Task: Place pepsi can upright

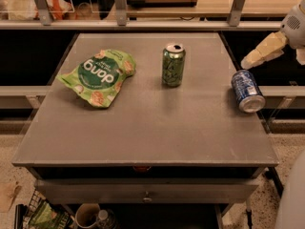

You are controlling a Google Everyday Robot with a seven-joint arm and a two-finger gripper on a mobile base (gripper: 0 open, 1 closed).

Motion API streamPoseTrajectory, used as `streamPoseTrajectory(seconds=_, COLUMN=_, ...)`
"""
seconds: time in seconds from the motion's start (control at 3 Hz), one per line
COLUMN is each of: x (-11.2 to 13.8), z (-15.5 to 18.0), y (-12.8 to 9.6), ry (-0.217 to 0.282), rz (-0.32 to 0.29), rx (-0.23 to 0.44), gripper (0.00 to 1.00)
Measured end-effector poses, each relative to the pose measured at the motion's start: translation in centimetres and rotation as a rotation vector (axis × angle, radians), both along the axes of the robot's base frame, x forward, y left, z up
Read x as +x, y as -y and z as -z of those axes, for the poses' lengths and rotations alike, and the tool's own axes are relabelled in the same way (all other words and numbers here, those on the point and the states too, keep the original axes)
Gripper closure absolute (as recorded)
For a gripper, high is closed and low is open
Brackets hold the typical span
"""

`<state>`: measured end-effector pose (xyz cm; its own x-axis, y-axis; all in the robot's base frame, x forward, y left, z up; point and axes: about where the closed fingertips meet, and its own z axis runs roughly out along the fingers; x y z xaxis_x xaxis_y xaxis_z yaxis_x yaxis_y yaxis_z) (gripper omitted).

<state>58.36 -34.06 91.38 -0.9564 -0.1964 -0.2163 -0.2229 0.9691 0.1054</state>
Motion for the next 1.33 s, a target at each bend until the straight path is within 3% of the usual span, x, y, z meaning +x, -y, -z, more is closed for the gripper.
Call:
streamPoseTrajectory(seconds=0.67, x=3.0, z=1.9, y=-2.0, ry=-0.027, rz=0.009, rx=-0.001, gripper=0.0)
streamPoseTrajectory(seconds=1.33, x=2.9, z=2.4, y=-2.9, ry=-0.066, rz=0.041, rx=-0.04, gripper=0.0)
